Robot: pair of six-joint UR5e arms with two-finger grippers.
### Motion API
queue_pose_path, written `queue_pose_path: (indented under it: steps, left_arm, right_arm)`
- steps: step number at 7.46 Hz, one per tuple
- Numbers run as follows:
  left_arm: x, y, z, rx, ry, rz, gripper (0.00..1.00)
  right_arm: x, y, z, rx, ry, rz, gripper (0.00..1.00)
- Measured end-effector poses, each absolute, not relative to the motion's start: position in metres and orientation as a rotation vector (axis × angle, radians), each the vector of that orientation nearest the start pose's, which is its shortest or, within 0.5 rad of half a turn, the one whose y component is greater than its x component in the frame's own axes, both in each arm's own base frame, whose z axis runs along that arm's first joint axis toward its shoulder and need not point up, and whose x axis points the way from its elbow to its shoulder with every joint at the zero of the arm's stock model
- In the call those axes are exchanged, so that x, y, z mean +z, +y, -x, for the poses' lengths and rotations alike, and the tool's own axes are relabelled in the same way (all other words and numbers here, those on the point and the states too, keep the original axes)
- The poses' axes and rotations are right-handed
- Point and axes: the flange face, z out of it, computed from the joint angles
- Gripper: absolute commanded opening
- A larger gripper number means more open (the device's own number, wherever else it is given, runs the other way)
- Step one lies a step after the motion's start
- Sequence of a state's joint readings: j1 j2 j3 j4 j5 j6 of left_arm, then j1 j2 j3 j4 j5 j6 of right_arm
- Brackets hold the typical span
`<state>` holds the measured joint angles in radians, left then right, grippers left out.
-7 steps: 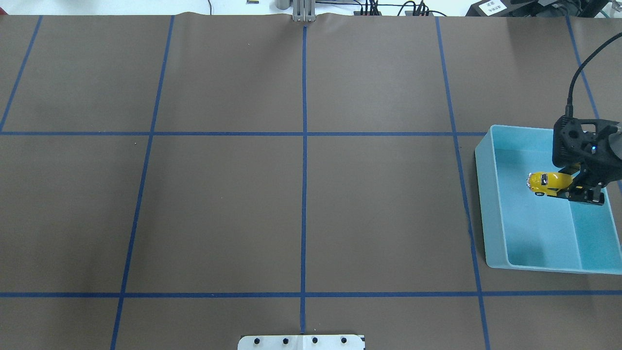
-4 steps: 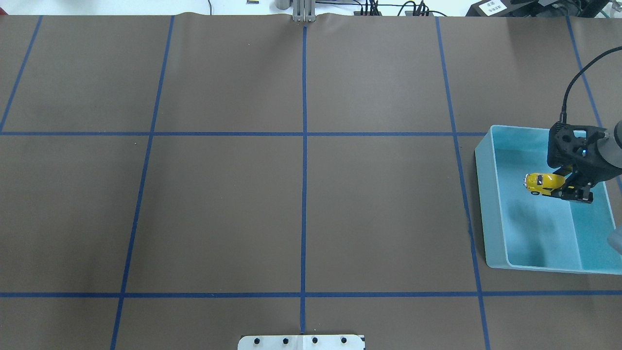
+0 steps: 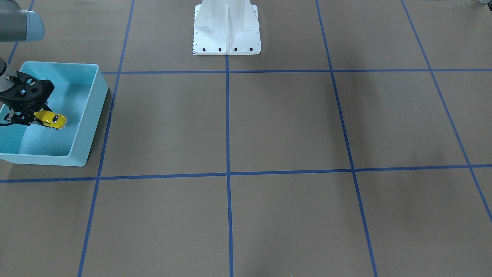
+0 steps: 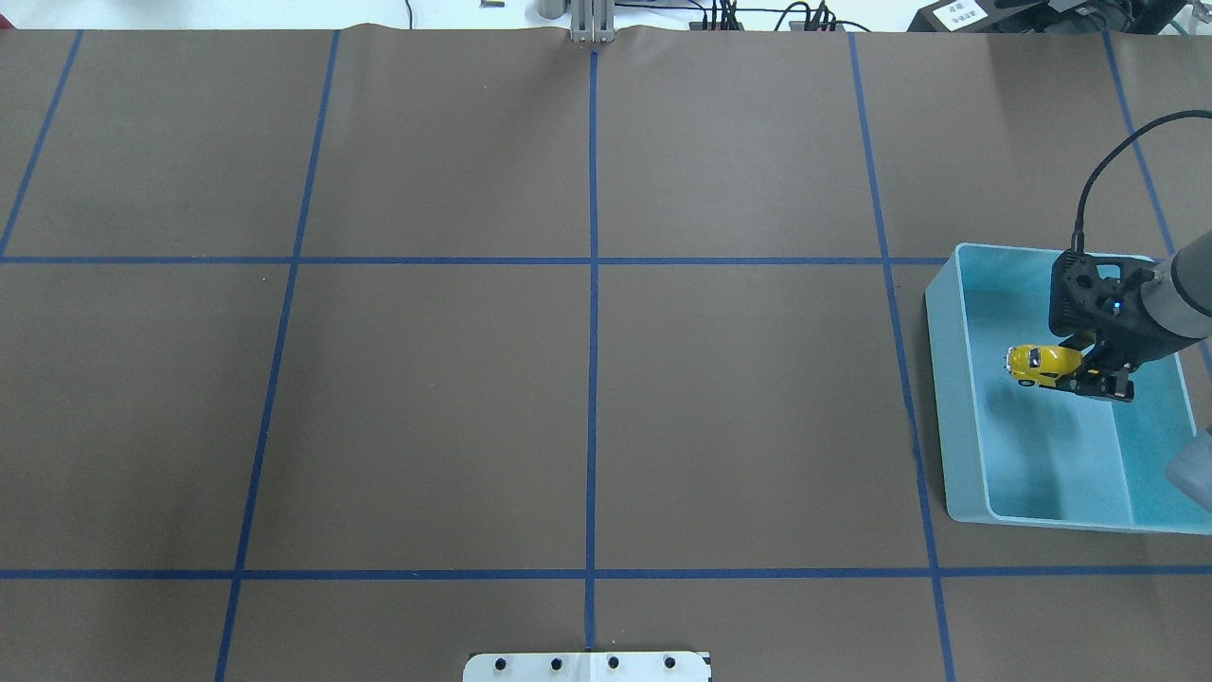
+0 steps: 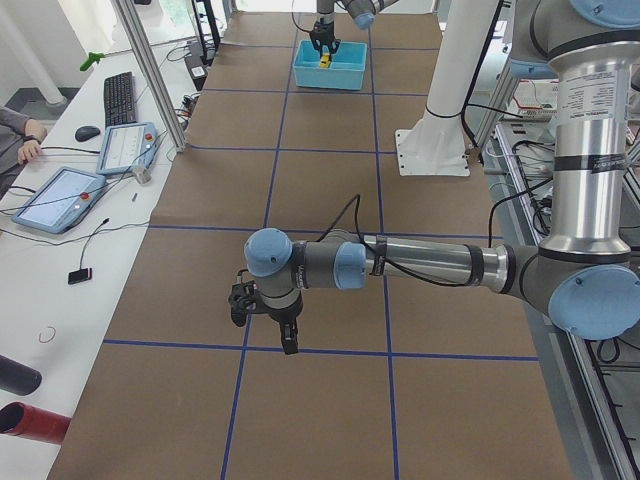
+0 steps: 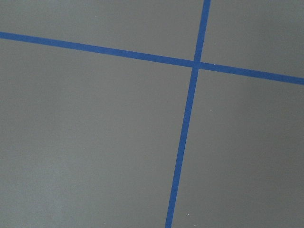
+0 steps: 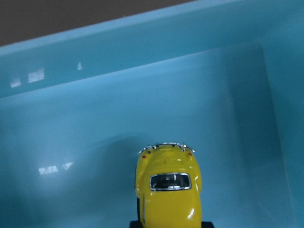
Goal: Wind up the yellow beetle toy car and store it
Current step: 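Lower the car into the bin and open the right gripper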
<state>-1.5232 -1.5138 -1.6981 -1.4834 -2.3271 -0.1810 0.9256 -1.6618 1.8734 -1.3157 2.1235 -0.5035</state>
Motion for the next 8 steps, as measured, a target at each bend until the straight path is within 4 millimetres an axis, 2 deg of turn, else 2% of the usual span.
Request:
queue_pose_path:
  steps: [1,2,3,4,5,8]
  left_arm:
    - [0.634,-0.468,0.043,-0.134,0.75,0.103,1.0]
    - [0.634,-0.467,0.043,-0.134,0.75,0.104,1.0]
    - [0.634,-0.467,0.043,-0.134,0.75,0.105,1.0]
    - [0.635,-0.467,0.043,-0.134,0.75,0.105,1.0]
    - [0.635,-0.466,0.043,-0.134,0.75,0.105,1.0]
    - [0.635,-0.466,0.043,-0.134,0.75,0.105,1.0]
  right_arm:
    - [0.534,-0.424,0.223,-1.234,-0.615,-0.442,0.0]
    - [0.534,-0.423,0.226,-1.242,-0.616,-0.441,0.07]
    - [0.534,-0.422,0.23,-1.249,-0.617,-0.44,0.37]
    - [0.534,-0.422,0.233,-1.253,-0.618,-0.439,0.86]
    - [0.534,-0.422,0.235,-1.255,-0.618,-0.437,0.99]
    - [0.535,-0.421,0.236,-1.259,-0.621,-0.435,1.0]
